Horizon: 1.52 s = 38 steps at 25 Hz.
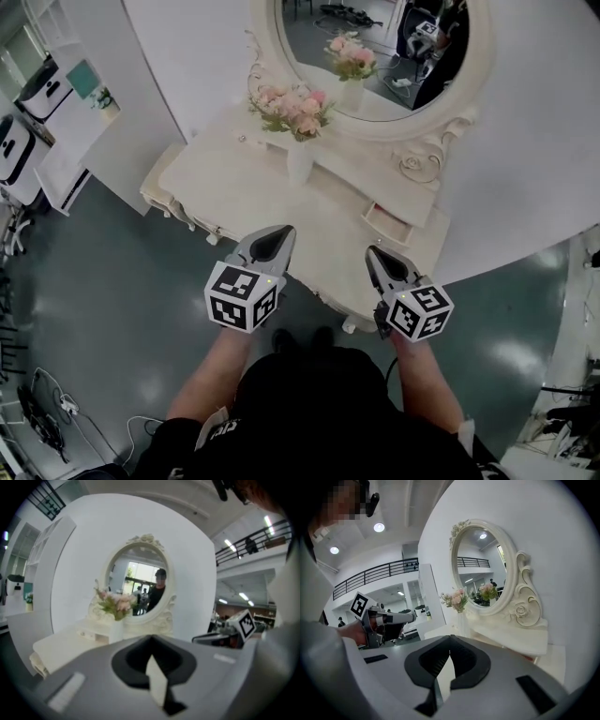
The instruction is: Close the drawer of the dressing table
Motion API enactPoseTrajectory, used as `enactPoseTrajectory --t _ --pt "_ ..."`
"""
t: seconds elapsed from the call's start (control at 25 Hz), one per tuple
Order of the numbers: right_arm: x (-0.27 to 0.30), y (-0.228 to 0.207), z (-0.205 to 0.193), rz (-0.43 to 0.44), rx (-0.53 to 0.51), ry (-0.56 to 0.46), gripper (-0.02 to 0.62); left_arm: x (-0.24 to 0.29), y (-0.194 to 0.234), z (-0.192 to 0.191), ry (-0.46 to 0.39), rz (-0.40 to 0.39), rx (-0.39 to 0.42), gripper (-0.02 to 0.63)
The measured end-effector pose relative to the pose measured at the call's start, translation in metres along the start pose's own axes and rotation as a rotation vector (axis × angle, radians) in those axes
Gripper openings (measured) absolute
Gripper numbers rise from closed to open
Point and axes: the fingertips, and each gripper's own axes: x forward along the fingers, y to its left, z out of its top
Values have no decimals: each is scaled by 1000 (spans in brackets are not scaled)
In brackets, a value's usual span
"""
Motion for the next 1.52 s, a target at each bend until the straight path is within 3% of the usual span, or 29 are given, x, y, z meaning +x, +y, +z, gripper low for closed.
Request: enactPoseTrajectory --t 0.6,1.04,1.32,1.52 --pt "-19 -67 -22 -54 81 36 26 73 -36 -8 69 -51 6 9" --pt "11 -72 -34 -259 128 71 60 99 -10 -18 122 -212 78 9" --pt "37 -51 -50 -387 185 90 97 98 18 -26 137 -337 87 9" --pt "42 -51 -64 -454 211 124 133 108 34 -39 162 -379 68 9"
